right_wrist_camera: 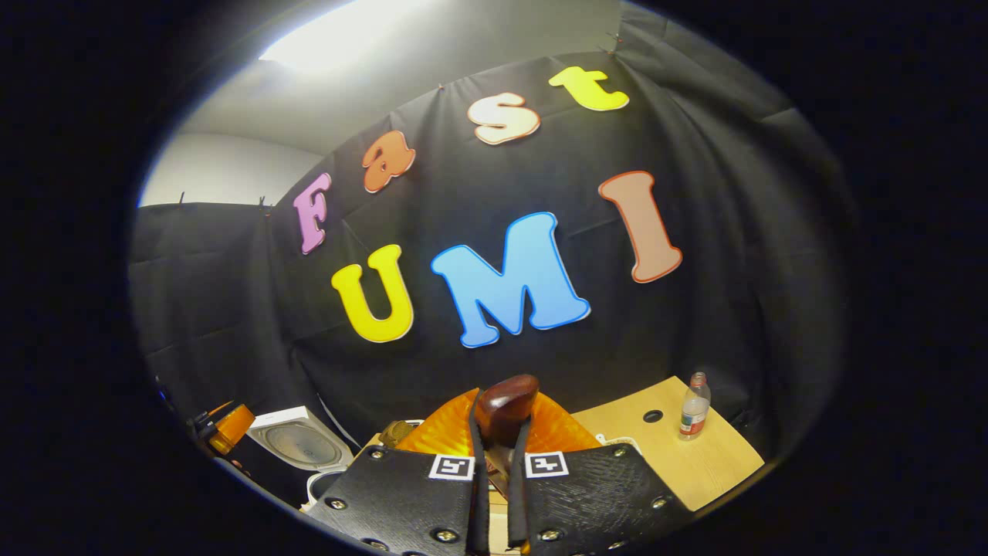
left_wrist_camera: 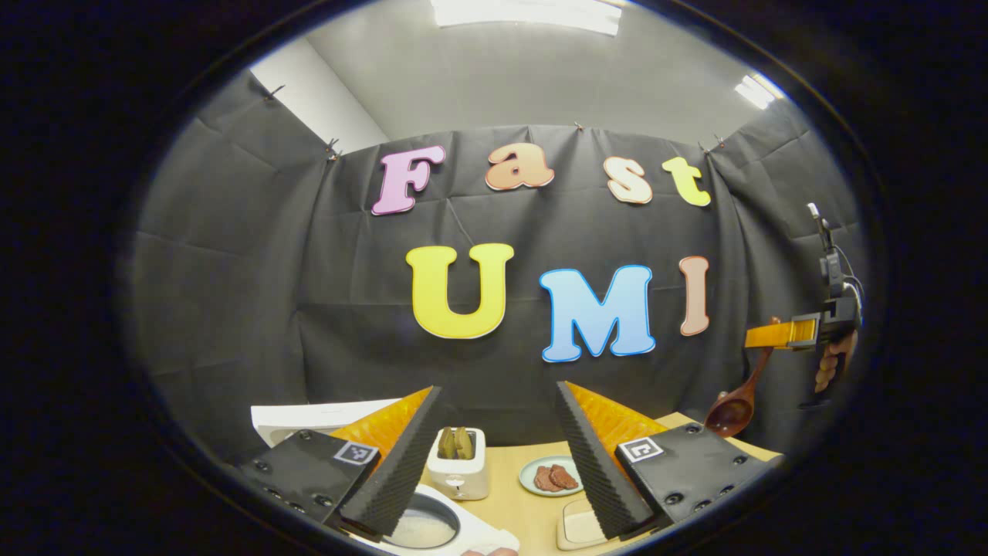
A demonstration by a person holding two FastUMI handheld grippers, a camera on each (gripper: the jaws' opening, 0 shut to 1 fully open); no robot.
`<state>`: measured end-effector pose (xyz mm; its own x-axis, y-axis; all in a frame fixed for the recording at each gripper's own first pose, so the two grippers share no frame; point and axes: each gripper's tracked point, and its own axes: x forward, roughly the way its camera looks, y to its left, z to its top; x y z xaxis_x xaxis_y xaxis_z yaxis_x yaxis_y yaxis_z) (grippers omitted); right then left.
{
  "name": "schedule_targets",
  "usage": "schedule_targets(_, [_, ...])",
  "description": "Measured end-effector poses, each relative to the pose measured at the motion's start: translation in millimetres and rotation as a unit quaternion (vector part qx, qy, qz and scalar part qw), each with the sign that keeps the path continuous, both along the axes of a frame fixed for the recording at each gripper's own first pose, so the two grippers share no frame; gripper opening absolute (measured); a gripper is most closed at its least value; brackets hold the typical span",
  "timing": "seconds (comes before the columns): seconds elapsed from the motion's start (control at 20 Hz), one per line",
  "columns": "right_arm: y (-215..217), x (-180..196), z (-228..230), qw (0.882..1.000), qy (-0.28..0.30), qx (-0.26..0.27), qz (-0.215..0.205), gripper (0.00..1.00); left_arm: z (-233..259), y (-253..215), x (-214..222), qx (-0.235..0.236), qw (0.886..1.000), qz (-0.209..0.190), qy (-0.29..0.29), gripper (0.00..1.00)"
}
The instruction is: Close the left gripper, press the button to open the rice cooker; take a wooden spoon from the chopstick holder with the right hand, scoop a spoonful of rice and pour it into the rice cooker, then put the wooden spoon back into the chopstick holder.
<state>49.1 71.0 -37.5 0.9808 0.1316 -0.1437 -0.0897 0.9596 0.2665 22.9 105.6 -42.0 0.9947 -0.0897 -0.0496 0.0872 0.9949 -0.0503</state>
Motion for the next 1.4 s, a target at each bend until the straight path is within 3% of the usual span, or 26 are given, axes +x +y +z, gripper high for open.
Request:
schedule_targets(0.65, [-89.7, -2.4, -82.6, 0.996, 0.054, -0.001, -0.071, 0.10, 9.8, -23.6, 0.3, 0.015, 1.000, 0.014, -0.004, 1.00])
schedule_targets(1.1, [-97.6, 3.4, -157.8, 0.992, 0.094, -0.048, -0.065, 0.10, 7.0, -27.3, -8.9, 0.023, 0.999, 0.023, 0.010, 1.00])
schedule_targets(1.4, [-109.1, 4.7, -221.8, 0.986, 0.142, -0.047, -0.079, 0.10, 11.9, -18.5, -20.5, 0.039, 0.998, 0.037, 0.013, 1.00])
